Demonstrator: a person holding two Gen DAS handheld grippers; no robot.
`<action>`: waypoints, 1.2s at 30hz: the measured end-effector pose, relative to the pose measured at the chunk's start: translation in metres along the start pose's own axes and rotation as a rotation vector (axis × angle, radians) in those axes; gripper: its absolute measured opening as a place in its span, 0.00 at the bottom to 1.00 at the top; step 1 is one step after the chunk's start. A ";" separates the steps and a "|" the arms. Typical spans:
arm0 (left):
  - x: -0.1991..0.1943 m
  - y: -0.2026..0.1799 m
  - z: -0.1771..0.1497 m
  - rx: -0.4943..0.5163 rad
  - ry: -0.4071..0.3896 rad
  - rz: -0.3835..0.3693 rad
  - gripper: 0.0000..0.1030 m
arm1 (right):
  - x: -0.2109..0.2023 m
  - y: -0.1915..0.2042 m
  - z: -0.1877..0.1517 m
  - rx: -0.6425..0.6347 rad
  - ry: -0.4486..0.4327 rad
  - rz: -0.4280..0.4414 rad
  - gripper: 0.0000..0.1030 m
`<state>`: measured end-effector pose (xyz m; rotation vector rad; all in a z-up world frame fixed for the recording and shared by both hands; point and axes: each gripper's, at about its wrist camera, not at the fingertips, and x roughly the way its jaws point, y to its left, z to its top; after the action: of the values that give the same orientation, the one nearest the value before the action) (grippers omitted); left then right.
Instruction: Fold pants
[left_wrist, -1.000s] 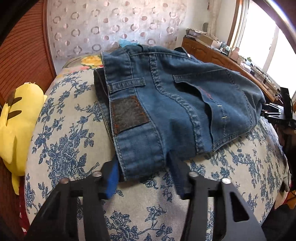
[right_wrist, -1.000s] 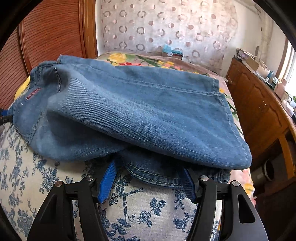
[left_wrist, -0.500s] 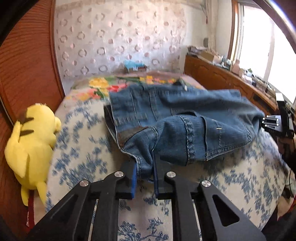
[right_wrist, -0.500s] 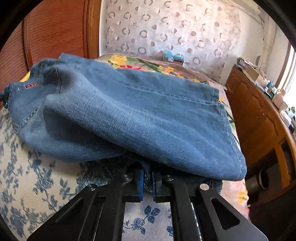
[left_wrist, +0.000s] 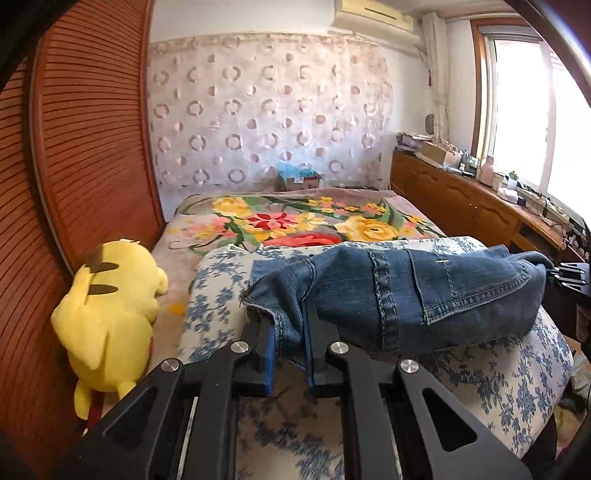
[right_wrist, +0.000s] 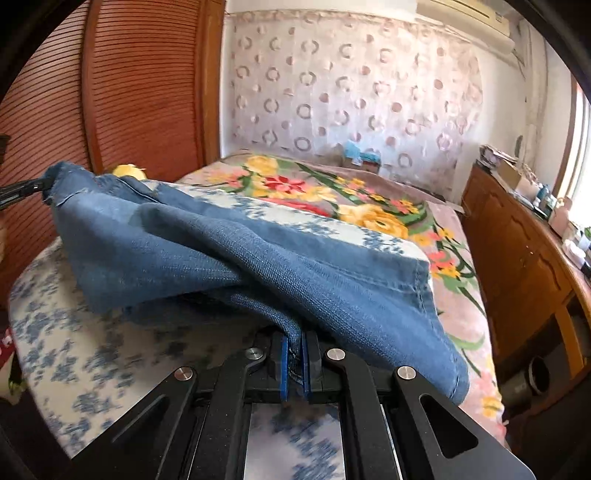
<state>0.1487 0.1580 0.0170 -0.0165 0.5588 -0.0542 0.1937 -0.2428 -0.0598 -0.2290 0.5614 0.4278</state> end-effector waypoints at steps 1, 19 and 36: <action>-0.004 0.003 -0.004 -0.004 -0.004 0.005 0.13 | -0.006 0.006 -0.005 -0.001 -0.002 0.014 0.05; -0.020 0.004 -0.097 0.001 0.171 0.012 0.17 | -0.041 -0.005 -0.067 0.094 0.090 0.131 0.07; -0.051 -0.013 -0.072 0.054 0.120 -0.020 0.40 | -0.087 0.000 -0.059 0.105 0.019 0.121 0.13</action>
<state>0.0670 0.1482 -0.0169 0.0336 0.6769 -0.0902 0.1005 -0.2905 -0.0597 -0.0989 0.6167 0.5123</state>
